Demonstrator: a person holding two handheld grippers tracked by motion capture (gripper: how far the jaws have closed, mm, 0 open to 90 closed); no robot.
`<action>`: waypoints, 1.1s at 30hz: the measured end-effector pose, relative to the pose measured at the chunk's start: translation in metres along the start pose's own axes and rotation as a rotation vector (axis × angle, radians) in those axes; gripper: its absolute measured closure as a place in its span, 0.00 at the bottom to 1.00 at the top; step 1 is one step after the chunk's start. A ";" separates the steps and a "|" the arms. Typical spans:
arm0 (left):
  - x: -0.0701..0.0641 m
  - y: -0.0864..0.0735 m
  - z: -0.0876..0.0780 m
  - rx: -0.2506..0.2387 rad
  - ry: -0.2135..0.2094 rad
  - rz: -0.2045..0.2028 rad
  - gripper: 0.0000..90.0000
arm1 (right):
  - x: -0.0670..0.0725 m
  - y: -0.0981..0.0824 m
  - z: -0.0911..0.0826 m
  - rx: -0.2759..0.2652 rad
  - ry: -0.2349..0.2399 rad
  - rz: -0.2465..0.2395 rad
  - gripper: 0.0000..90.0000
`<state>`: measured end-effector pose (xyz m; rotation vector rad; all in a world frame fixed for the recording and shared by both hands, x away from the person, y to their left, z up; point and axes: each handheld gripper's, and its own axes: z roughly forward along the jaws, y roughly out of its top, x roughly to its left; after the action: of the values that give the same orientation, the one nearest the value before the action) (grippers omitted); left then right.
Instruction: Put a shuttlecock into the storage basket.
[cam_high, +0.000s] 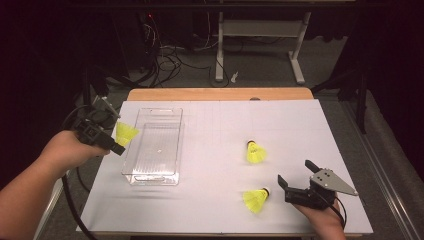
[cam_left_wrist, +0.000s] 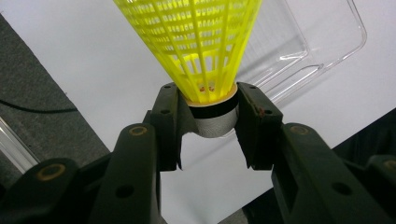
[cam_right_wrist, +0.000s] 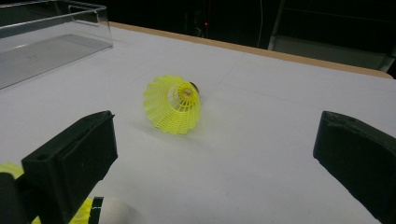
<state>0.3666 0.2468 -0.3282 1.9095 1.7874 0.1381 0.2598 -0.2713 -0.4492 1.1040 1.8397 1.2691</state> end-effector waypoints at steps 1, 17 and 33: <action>0.001 0.001 0.000 0.003 -0.001 -0.001 0.71 | 0.000 0.000 0.000 0.000 0.000 0.000 0.00; -0.006 0.028 -0.001 -0.013 -0.005 -0.022 0.71 | -0.001 -0.001 0.001 0.011 0.001 -0.001 0.00; -0.010 0.033 0.038 -0.016 -0.006 -0.016 0.71 | -0.001 -0.002 0.001 0.013 0.003 0.003 0.00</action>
<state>0.4112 0.2264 -0.3442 1.8823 1.7921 0.1406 0.2604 -0.2720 -0.4512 1.1126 1.8518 1.2621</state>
